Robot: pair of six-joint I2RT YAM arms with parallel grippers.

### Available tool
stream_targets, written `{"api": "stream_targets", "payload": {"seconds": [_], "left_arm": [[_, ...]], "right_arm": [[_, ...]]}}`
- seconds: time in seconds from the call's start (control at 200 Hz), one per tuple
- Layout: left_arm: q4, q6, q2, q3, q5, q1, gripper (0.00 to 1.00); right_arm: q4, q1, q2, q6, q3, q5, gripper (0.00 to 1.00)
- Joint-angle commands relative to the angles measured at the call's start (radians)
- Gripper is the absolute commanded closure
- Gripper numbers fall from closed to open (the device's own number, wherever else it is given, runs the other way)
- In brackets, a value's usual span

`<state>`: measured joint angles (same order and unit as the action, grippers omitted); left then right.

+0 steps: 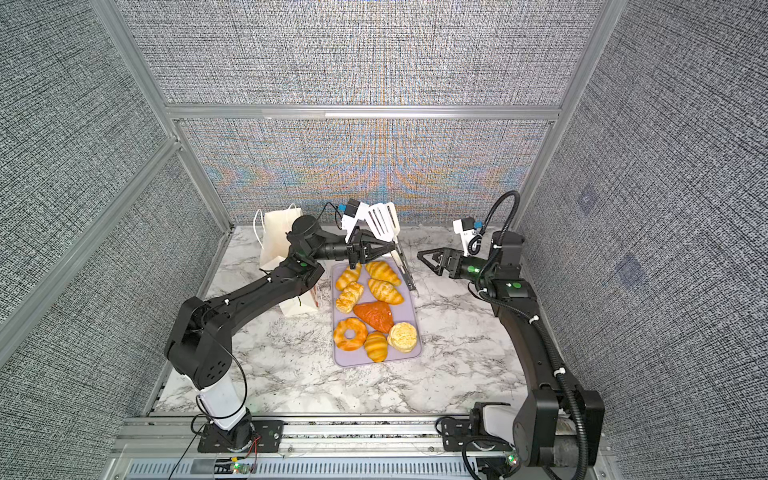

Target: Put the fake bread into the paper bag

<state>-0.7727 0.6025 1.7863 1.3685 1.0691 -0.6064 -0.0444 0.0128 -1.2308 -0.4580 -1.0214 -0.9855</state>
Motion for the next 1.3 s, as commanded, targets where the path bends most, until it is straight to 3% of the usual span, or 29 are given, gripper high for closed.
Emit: {"api": "stream_targets", "payload": {"seconds": [0.0, 0.195, 0.645, 1.296], "left_arm": [[-0.065, 0.011, -0.003, 0.0, -0.017, 0.0, 0.98], [-0.075, 0.01, -0.01, -0.009, -0.047, -0.012, 0.99], [-0.078, 0.008, -0.016, -0.001, -0.06, -0.052, 0.98], [-0.091, 0.012, -0.018, -0.005, -0.057, -0.084, 0.99]], "right_arm": [[0.164, 0.001, 0.033, -0.086, 0.031, -0.05, 0.01], [0.379, -0.041, 0.098, -0.175, 0.162, -0.05, 0.01], [0.416, -0.159, 0.045, -0.149, 0.144, -0.026, 0.03], [0.402, -0.214, -0.025, -0.114, 0.067, -0.021, 0.09]]}}
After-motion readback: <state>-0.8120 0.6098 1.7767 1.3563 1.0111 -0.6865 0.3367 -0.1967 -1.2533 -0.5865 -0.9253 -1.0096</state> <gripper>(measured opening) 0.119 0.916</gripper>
